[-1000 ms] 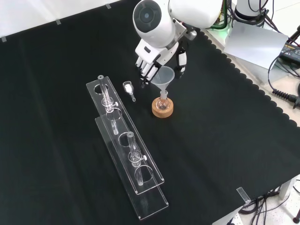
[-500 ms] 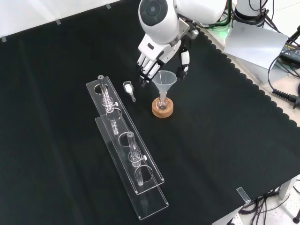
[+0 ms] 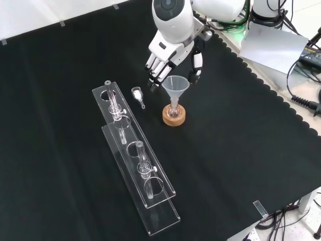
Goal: Place the funnel on the round-bottom flask.
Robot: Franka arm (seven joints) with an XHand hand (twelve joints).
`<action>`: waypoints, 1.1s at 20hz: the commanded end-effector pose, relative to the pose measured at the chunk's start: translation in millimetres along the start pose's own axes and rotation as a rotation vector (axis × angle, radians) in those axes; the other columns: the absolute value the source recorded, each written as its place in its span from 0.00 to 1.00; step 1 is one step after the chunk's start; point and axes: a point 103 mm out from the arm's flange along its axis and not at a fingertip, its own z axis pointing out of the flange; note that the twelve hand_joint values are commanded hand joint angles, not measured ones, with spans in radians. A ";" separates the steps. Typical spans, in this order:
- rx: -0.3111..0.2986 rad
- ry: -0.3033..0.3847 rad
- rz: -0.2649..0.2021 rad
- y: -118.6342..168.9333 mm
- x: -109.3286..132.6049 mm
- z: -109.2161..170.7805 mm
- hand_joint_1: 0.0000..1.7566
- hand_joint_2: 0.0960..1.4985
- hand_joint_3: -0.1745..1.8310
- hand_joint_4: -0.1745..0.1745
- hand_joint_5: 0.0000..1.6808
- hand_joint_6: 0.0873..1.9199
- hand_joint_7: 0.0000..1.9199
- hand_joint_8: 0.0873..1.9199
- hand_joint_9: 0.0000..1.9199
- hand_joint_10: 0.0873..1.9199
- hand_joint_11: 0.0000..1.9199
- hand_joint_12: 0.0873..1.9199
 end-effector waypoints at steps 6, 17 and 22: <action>-0.072 0.019 0.009 -10.5 -12.2 -7.3 0.35 0.41 0.32 0.36 0.12 0.00 0.08 0.33 0.28 0.31 0.23 0.66; -0.152 0.091 0.059 -37.3 -45.1 -5.4 0.39 0.42 0.33 0.37 0.21 0.00 0.22 0.31 0.38 0.27 0.27 0.65; -0.172 0.122 0.093 -49.1 -62.9 0.5 0.41 0.43 0.34 0.36 0.24 0.00 0.27 0.31 0.42 0.24 0.30 0.63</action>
